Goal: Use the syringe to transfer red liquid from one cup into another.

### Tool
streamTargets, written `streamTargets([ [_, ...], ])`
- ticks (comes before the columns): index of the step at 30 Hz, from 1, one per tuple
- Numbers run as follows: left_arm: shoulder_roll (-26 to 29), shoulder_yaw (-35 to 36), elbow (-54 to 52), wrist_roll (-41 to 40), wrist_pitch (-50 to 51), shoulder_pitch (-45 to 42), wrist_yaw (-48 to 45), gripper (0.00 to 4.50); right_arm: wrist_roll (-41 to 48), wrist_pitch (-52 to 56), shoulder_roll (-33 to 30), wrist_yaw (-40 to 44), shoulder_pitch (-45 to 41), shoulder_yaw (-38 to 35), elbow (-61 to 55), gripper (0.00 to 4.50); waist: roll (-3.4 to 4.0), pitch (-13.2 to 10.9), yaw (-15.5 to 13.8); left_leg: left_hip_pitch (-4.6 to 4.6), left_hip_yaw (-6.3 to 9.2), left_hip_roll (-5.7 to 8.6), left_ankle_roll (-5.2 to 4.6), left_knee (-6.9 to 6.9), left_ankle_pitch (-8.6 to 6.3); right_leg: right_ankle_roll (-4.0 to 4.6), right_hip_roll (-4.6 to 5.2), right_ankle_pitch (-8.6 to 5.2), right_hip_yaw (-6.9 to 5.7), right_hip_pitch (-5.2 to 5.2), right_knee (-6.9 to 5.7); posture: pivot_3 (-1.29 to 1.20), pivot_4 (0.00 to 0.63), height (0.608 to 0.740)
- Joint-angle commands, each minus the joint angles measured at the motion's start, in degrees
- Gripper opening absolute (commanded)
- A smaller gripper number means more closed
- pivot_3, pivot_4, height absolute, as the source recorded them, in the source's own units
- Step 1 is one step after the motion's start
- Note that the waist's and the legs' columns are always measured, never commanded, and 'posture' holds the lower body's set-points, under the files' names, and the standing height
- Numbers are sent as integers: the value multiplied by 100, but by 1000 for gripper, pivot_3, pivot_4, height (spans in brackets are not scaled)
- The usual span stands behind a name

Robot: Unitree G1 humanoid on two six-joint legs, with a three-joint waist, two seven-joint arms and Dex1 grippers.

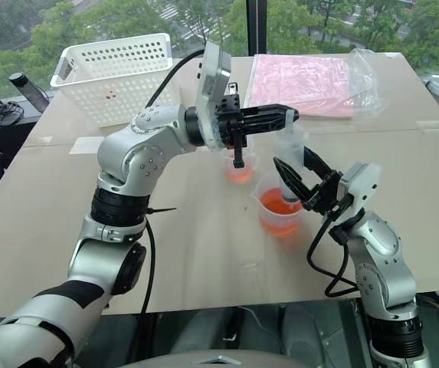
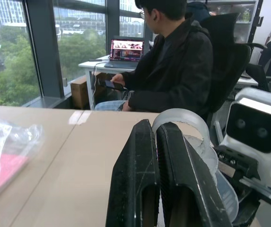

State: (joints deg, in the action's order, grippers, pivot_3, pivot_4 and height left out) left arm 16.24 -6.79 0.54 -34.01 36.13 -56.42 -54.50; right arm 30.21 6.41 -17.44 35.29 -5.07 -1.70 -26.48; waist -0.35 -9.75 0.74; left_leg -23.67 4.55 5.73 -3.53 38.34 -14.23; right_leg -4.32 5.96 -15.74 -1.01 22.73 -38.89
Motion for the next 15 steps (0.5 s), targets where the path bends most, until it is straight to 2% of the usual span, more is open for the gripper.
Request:
streamTargets([
  [1,-74,635,31,-135,-221,-426,416,0,-55,22,16,290,211,527,-110,1461,0,0,-3,0,0,0,0,0,0,0,0,0,0,0,0,0,150,740],
  [15,122,417,-117,64,-347,-279,210,0,-46,-24,58,315,284,604,-41,1461,0,0,-4,0,0,0,0,0,0,0,0,0,1,0,0,0,150,740],
])
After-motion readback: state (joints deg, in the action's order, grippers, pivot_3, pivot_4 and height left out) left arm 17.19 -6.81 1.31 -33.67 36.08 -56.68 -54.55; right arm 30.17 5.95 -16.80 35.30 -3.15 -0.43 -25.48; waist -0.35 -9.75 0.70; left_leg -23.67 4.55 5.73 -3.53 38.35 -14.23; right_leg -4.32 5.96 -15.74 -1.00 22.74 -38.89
